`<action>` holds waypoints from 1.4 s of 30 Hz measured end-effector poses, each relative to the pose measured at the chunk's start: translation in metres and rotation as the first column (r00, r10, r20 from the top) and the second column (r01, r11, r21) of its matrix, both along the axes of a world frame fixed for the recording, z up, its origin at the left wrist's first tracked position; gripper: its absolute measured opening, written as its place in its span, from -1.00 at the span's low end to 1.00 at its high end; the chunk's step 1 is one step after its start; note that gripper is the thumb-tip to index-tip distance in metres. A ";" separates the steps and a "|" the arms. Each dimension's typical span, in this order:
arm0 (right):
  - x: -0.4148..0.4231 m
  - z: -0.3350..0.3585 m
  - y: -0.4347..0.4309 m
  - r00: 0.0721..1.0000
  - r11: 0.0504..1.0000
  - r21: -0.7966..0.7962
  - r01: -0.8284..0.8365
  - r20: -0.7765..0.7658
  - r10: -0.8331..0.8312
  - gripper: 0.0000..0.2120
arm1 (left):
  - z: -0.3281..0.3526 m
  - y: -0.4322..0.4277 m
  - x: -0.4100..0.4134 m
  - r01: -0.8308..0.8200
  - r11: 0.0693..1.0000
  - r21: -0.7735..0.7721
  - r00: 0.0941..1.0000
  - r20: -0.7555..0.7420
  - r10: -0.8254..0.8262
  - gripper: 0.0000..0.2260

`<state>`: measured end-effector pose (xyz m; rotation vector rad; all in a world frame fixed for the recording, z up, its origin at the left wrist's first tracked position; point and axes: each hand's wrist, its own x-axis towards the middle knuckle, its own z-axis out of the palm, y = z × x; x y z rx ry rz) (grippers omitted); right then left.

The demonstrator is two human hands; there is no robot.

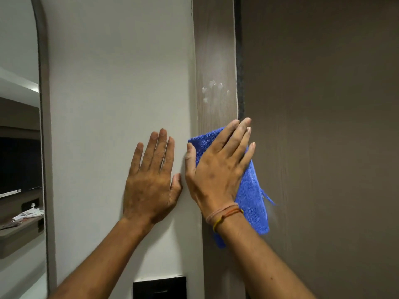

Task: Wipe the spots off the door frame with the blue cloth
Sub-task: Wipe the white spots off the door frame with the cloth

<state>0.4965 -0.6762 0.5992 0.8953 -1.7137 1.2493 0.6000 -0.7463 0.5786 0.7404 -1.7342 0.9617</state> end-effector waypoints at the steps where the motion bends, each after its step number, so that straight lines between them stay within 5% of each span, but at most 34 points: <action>1: -0.001 0.009 0.000 1.000 1.000 0.000 -0.012 -0.005 0.012 -0.16 | 0.000 0.000 0.000 -0.002 1.000 0.000 1.000 0.004 0.002 -0.39; 9: 0.002 0.133 -0.006 1.000 0.994 -0.103 -0.023 0.014 0.024 -0.20 | -0.001 -0.001 0.002 -0.008 1.000 -0.018 1.000 0.007 0.009 -0.40; 19: -0.001 -0.015 0.004 0.995 0.998 -0.014 -0.065 0.070 0.066 -0.26 | -0.005 -0.003 -0.001 -0.016 1.000 0.022 1.000 0.003 0.016 -0.36; 28: -0.009 0.142 -0.001 0.997 0.990 -0.121 -0.077 -0.005 0.077 -0.27 | -0.004 -0.003 0.000 -0.013 1.000 0.015 1.000 0.001 0.013 -0.36; 37: -0.013 -0.058 0.014 0.996 0.996 0.008 -0.093 -0.010 0.093 -0.29 | -0.004 -0.002 0.000 0.014 1.000 -0.005 1.000 -0.005 -0.015 -0.37; 42: -0.022 0.021 0.013 0.986 0.988 -0.006 -0.153 -0.067 0.152 -0.26 | -0.003 -0.003 -0.002 0.015 1.000 -0.013 1.000 -0.020 -0.015 -0.37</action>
